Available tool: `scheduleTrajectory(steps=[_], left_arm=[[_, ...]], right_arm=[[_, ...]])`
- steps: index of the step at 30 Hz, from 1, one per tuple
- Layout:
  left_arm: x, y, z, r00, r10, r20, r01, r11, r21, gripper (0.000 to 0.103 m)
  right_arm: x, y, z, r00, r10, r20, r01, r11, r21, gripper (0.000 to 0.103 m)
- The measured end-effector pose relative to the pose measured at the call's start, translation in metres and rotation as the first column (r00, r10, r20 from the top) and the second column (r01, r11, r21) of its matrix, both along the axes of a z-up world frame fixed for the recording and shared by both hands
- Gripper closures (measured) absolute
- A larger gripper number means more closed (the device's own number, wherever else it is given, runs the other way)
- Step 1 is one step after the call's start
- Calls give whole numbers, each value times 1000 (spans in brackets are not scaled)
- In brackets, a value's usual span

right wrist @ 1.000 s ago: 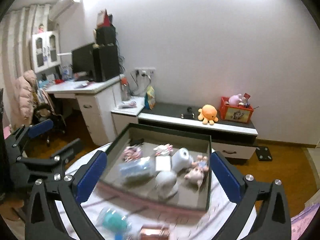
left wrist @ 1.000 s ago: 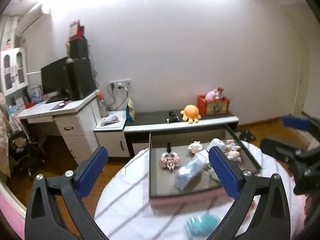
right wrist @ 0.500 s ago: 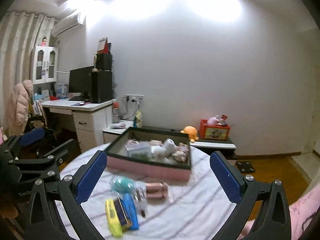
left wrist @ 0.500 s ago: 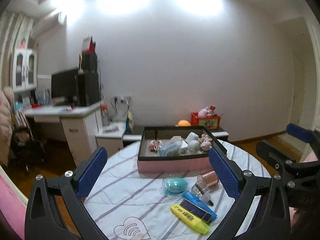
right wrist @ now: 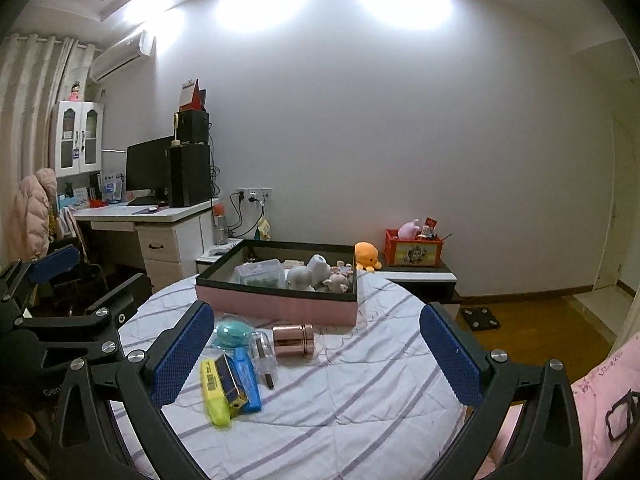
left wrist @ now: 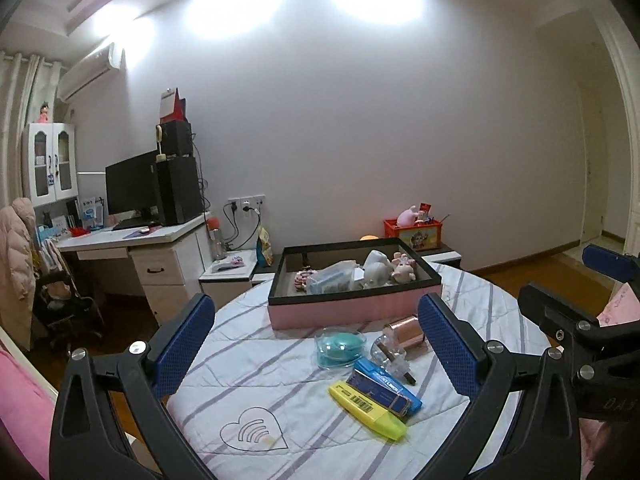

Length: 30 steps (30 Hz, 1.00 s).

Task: Organize rigid objects
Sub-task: 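Move both tools back toward the highlighters on the bed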

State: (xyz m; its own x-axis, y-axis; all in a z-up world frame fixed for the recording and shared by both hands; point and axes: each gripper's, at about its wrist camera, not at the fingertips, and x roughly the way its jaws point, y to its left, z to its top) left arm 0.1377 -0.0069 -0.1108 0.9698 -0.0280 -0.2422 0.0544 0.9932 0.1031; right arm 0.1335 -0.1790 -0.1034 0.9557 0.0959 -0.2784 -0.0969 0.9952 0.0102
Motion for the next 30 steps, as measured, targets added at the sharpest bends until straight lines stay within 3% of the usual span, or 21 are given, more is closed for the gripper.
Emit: scheduleTrajectory(steps=[5, 8, 11, 16, 25, 30], left_arm=[[13, -4, -16, 998, -9, -67, 9, 1000, -3, 0], [27, -5, -35, 987, -31, -156, 28, 999, -18, 0], [42, -7, -62, 961, -49, -271, 41, 999, -36, 0], [59, -17, -102, 916, -75, -393, 72, 997, -24, 0], [82, -11, -132, 865, -15, -501, 34, 999, 29, 0], [86, 9, -134, 859, 21, -512, -15, 1000, 14, 0]], right_arm=[[2, -2, -11, 1000, -5, -27, 5, 1000, -6, 0], [13, -5, -23, 997, -5, -77, 5, 1000, -5, 0], [27, -11, -42, 988, -21, -153, 21, 1000, -3, 0], [52, -23, -77, 958, -22, -285, 30, 999, 27, 0], [75, -30, -109, 922, -8, -387, 24, 999, 36, 0], [83, -25, -112, 914, 5, -405, 10, 999, 36, 0]])
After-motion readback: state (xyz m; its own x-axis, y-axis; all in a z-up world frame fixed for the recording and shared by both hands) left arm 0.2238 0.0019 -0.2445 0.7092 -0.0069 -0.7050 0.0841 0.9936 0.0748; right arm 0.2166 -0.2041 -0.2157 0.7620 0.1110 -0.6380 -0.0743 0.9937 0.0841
